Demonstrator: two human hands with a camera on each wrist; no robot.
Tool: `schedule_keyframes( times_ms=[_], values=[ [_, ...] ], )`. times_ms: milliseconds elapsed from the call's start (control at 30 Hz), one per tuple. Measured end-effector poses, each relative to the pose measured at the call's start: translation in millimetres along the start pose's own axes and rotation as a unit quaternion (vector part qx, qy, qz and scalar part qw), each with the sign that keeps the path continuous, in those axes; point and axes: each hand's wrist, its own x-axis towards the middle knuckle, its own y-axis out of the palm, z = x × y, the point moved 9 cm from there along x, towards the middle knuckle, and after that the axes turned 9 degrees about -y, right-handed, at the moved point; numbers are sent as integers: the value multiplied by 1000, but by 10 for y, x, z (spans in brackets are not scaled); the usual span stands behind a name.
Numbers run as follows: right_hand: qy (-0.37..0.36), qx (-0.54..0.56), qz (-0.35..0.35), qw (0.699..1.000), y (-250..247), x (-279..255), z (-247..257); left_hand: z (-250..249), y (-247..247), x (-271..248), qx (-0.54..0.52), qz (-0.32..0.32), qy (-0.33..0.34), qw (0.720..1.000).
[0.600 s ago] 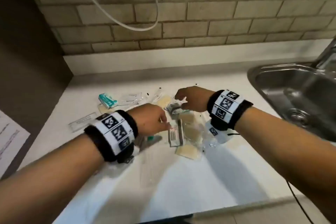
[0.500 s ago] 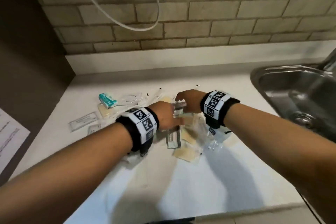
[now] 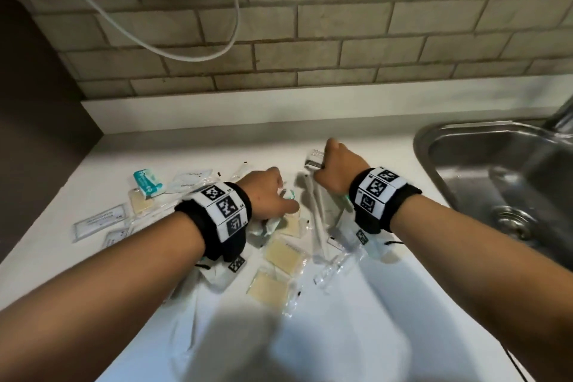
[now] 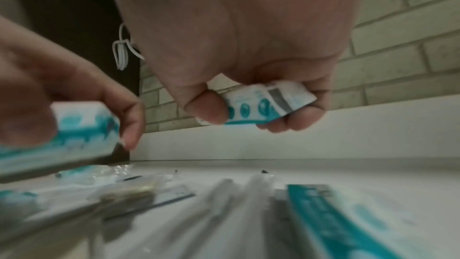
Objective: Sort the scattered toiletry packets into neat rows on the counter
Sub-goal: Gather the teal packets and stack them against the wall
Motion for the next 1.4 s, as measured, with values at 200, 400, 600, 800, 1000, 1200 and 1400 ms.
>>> schedule_keyframes(
  times_ms=[200,400,600,800,1000,1200,1400],
  values=[
    [114,-124,124,978,184,-91,-596,-285,-352,74,-140,-69,66,985],
    [62,-102,152,981,203,-47,-410,96,-687,-38,-268,-115,56,955],
    [-58,-58,79,993,12,144,514,1115,-785,-207,-363,-162,-23,917],
    [-139,12,92,986,156,259,1339,1624,-373,-199,-259,-139,-96,951],
    [-146,11,100,984,374,376,1762,1564,89,-33,-68,-1,-95,993],
    [-140,45,70,987,464,465,2097,1537,68,24,-22,-9,-47,999],
    [-136,46,73,987,568,567,2367,1712,46,-16,-99,6,-11,995]
  ],
)
